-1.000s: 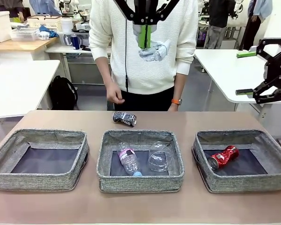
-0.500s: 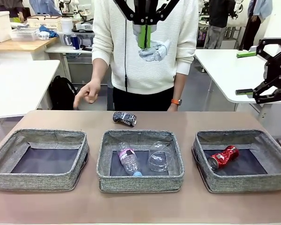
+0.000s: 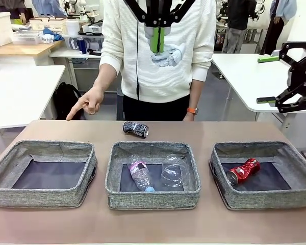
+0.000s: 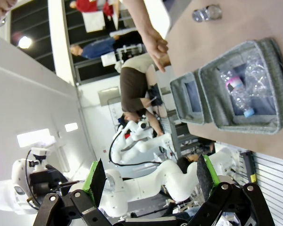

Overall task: Sort the waste into the appropriate baskets.
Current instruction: Place the picked waste into the Fabric basket indicated by the person.

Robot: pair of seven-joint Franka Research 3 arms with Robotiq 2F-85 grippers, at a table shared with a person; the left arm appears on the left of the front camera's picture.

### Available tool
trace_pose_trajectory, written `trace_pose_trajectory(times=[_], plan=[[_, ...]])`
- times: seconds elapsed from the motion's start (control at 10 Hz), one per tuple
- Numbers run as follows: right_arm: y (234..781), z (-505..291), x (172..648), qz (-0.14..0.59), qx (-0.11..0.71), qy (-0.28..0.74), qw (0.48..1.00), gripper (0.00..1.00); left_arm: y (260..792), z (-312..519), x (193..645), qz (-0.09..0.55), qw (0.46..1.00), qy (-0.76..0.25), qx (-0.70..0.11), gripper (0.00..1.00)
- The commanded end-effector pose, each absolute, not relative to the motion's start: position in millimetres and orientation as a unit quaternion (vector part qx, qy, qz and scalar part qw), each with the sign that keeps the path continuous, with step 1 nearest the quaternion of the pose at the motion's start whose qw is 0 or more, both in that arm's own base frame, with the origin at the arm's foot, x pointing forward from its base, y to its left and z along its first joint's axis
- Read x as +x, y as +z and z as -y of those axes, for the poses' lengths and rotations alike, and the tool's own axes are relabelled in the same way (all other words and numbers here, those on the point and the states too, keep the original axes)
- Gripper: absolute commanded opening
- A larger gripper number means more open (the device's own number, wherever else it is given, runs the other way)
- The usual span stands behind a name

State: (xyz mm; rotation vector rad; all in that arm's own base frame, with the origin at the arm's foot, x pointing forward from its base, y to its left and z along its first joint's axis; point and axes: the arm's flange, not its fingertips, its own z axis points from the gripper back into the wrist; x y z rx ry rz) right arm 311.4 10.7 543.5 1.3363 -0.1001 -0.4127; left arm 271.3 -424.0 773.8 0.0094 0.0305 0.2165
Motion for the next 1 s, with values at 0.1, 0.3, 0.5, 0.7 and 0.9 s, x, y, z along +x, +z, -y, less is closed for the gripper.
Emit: trace_pose_trajectory(times=[0.1, 0.3, 0.5, 0.7, 0.9], plan=[[545.9, -11.6, 312.2, 0.049, 0.625, -0.186, 0.757, 1.00, 771.7, 417.6, 268.1, -0.013, 0.993, 0.116, 0.004, 0.01], [545.9, -11.6, 312.2, 0.049, 0.625, -0.186, 0.757, 1.00, 771.7, 417.6, 268.1, -0.013, 0.993, 0.116, 0.004, 0.01], [545.9, -11.6, 312.2, 0.049, 0.625, -0.186, 0.757, 1.00, 761.7, 397.8, 275.8, -0.002, 0.996, 0.077, 0.036, 0.01], [545.9, -11.6, 312.2, 0.049, 0.625, -0.186, 0.757, 1.00, 739.8, 320.7, 293.0, 0.018, 0.998, 0.058, 0.017, 0.01], [545.9, -11.6, 312.2, 0.049, 0.625, -0.186, 0.757, 1.00, 705.7, 238.8, 316.2, 0.060, 0.997, 0.050, -0.006, 0.01]])
